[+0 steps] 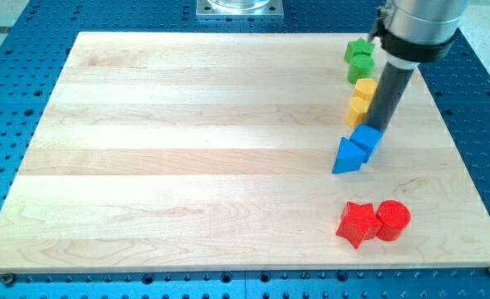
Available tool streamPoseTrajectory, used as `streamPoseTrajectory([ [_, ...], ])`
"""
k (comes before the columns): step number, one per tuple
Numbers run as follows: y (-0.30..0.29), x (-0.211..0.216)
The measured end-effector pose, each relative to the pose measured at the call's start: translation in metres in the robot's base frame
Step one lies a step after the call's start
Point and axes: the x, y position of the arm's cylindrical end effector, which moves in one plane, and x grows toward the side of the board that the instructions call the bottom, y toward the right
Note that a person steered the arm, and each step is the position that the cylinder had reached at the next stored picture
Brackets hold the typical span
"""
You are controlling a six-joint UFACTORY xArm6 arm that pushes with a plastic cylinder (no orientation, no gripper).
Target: Move hexagon on top left to heart
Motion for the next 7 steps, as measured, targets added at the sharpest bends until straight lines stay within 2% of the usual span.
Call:
streamPoseTrajectory([
  [2, -0.007, 0.026],
  [4, 0.001, 0.025],
  [6, 0.091, -0.002],
  [7, 0.087, -0.045],
])
